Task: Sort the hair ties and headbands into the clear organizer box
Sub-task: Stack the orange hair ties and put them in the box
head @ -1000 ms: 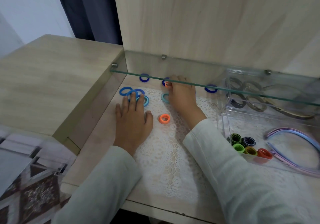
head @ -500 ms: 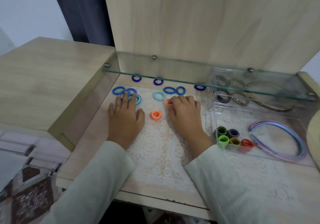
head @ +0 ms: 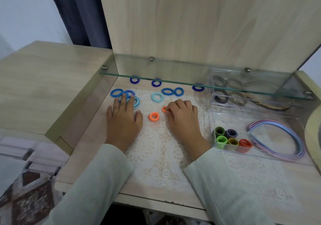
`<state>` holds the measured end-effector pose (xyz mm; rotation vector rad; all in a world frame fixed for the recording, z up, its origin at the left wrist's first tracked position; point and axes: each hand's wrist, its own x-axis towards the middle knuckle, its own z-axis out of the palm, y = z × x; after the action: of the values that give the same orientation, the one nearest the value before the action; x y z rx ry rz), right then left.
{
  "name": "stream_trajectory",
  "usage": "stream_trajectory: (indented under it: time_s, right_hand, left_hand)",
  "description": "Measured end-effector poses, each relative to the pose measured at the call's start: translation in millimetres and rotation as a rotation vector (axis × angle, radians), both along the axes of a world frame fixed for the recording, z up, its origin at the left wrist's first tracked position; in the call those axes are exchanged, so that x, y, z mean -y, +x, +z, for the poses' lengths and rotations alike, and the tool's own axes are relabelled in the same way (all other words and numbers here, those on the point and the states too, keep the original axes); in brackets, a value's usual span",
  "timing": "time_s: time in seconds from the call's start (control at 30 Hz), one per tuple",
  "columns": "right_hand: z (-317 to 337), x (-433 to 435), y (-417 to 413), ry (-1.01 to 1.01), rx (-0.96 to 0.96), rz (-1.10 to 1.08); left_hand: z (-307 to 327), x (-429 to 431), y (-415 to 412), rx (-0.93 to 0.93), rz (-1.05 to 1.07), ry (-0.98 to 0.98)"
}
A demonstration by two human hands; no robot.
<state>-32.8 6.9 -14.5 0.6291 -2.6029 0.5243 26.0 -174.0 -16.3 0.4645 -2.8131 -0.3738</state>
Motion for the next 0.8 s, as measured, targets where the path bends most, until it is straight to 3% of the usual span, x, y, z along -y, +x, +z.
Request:
stream_trajectory:
  time_s: [0.17, 0.33, 0.53, 0.8]
  right_hand:
    - [5.7, -2.7, 8.9, -0.120, -0.022, 0.162]
    - [8.0, 0.4, 16.9, -0.118, -0.056, 0.322]
    - [11.9, 0.7, 19.7, -0.066, -0.108, 0.347]
    - [14.4, 1.9, 21.7, 0.029, -0.037, 0.316]
  left_hand:
    - [1.0, -0.4, -0.4, 0.017, 0.007, -0.014]
    - [1.5, -0.7, 0.8, 0.020, 0.001, -0.014]
    - [1.2, -0.6, 0.1, 0.021, -0.003, -0.024]
    - [1.7, 0.0, 0.0, 0.003, -0.023, 0.012]
